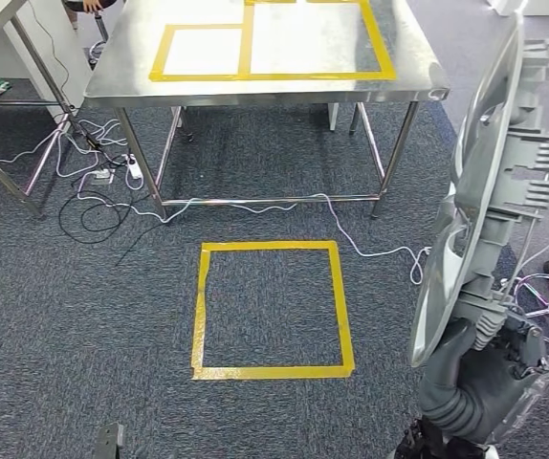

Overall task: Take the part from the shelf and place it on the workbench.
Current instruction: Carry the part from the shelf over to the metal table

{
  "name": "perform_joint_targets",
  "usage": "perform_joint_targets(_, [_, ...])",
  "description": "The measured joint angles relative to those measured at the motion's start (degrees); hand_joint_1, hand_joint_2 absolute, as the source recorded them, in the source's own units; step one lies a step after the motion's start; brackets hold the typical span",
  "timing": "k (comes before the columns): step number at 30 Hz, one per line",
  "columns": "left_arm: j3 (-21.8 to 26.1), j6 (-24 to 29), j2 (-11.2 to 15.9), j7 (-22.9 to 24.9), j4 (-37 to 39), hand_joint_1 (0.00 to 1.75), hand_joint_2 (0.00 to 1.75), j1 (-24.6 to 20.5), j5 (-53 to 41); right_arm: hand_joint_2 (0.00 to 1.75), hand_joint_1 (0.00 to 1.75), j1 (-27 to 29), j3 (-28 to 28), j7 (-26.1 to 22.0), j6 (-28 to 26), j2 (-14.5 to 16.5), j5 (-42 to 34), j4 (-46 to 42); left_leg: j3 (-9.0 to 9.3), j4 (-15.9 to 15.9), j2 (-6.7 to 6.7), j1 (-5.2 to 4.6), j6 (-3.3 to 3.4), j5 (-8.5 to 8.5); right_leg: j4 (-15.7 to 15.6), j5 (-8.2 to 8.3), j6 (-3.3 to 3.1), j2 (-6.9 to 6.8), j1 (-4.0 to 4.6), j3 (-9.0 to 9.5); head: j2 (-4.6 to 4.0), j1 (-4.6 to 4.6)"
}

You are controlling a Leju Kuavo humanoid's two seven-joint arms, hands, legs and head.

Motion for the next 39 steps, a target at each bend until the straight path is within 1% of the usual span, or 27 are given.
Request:
perform_joint_targets(13, [0.0,0.0,0.5,-0.1,0.0,0.00,1.75,0.0,-0.4,1.75,1.75,0.2,0.0,0.0,-1.1,0.0,0.6,0.1,-0.01,0.0,0.00,0.00,0.00,0.00,0.0,0.00,0.00,0.00,0.00,0.00,0.00,0.00])
perform_joint_targets(22, [0.0,-1.7,1.2,-2.0,0.0,0.00,1.75,0.3,0.2,1.75,1.75,1.0,0.0,1.2,-2.0,0.0,0.5,0.4,-0.01,0.0,0.00,0.00,0.00,-0.01,0.0,0.00,0.00,0.00,0.00,-0.01,0.00,0.01])
perform_joint_targets(31, [0.0,-2.0,1.2,-2.7,0.0,0.00,1.75,0.4,0.2,1.75,1.75,1.4,-0.1,1.0,-2.1,0.0,0.6,0.4,-0.01,0.0,0.00,0.00,0.00,-0.01,0.0,0.00,0.00,0.00,0.00,0.00,0.00,0.01])
perform_joint_targets(39, [-0.4,-2.4,1.1,-3.0,0.0,0.00,1.75,0.4,-0.7,1.75,1.75,1.8,-0.1,0.6,-2.7,0.0,2.4,0.4,-0.01,0.0,0.00,-0.01,0.01,-0.01,0.0,0.00,0.00,0.00,-0.01,0.00,0.00,0.00])
